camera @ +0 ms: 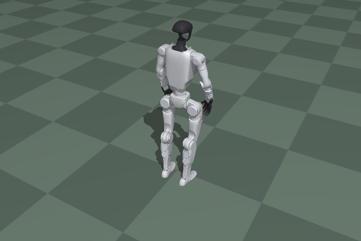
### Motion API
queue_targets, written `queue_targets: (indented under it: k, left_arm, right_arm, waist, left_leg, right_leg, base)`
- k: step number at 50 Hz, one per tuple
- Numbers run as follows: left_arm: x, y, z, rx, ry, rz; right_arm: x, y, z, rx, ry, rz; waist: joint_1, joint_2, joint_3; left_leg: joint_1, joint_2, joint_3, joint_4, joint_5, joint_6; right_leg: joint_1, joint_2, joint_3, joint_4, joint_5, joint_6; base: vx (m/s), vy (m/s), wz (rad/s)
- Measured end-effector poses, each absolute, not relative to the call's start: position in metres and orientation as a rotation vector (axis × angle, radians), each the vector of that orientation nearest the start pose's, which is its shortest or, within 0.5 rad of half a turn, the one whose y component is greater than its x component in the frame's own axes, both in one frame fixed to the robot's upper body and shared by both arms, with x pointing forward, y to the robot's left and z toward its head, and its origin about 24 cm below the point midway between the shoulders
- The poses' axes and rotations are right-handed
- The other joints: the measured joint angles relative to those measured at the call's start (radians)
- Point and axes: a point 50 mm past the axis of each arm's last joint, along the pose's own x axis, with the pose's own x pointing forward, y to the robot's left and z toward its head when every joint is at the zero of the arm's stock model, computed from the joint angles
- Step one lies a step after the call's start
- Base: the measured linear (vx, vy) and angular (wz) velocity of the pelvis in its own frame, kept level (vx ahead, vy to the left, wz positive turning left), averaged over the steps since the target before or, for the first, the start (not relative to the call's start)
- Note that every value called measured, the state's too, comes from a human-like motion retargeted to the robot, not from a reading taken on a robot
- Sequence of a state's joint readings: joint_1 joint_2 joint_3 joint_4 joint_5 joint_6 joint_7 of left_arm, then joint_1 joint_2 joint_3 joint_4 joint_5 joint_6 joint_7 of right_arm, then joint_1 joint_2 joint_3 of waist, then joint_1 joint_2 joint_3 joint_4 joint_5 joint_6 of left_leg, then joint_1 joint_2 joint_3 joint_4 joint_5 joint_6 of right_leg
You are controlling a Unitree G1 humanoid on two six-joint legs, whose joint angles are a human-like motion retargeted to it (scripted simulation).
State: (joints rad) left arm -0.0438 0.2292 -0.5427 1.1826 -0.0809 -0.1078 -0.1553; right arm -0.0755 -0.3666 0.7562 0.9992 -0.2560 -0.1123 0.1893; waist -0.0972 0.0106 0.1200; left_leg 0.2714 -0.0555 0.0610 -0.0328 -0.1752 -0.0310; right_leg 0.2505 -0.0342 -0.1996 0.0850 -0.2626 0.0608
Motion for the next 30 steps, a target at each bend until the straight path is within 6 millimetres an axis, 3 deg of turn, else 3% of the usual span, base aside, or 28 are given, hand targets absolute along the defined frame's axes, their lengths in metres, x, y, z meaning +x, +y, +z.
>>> queue_targets:
  k: [2,3,5,7,11,30]
  left_arm:
    - [0.104,0.171,-0.164,0.334,1.109,-0.461]
    - [0.113,0.178,-0.161,0.349,1.090,-0.448]
    - [0.104,0.169,-0.164,0.324,1.106,-0.458]
    - [0.121,0.180,-0.159,0.351,1.070,-0.434]
    - [0.131,0.183,-0.155,0.353,1.049,-0.423]
    - [0.139,0.179,-0.152,0.403,1.003,-0.481]
  right_arm:
    - [0.124,-0.178,-0.150,-0.817,0.942,0.858]
    - [0.133,-0.183,-0.146,-0.833,0.924,0.841]
    - [0.124,-0.176,-0.151,-0.811,0.938,0.855]
    - [0.141,-0.184,-0.144,-0.838,0.904,0.824]
    - [0.151,-0.185,-0.140,-0.839,0.879,0.812]
    - [0.156,-0.184,-0.138,-0.853,0.866,0.828]
  waist:
    - [-0.004,-0.013,0.100]
    - [-0.003,-0.015,0.100]
    - [-0.001,-0.035,0.212]
    - [0.001,-0.039,0.201]
    - [0.000,-0.041,0.200]
    - [0.005,-0.038,0.170]
  left_leg:
    - [0.098,-0.005,0.002,0.027,0.001,0.002]
    - [0.108,-0.008,-0.003,0.015,-0.029,0.001]
    - [0.218,-0.019,0.005,0.039,-0.008,0.003]
    - [0.218,-0.027,-0.005,0.011,-0.049,0.002]
    - [0.196,-0.029,-0.005,0.015,-0.056,0.002]
    - [0.126,-0.029,-0.003,0.015,-0.052,-0.006]
  right_leg:
    - [0.070,-0.020,-0.002,0.091,-0.034,0.003]
    - [0.075,-0.014,0.004,0.089,-0.071,0.004]
    - [0.127,-0.051,0.006,0.238,-0.112,0.010]
    - [0.114,-0.043,0.015,0.237,-0.168,0.011]
    - [0.085,-0.045,0.020,0.256,-0.181,0.011]
    - [-0.005,-0.050,0.024,0.298,-0.185,0.025]
  base:
    - [-0.05,0.00,-0.01]
    - [0.06,-0.01,-0.09]
    - [-0.07,0.00,-0.14]
    - [0.14,-0.01,-0.07]
    - [0.03,0.00,0.00]
    - [0.00,0.00,0.00]
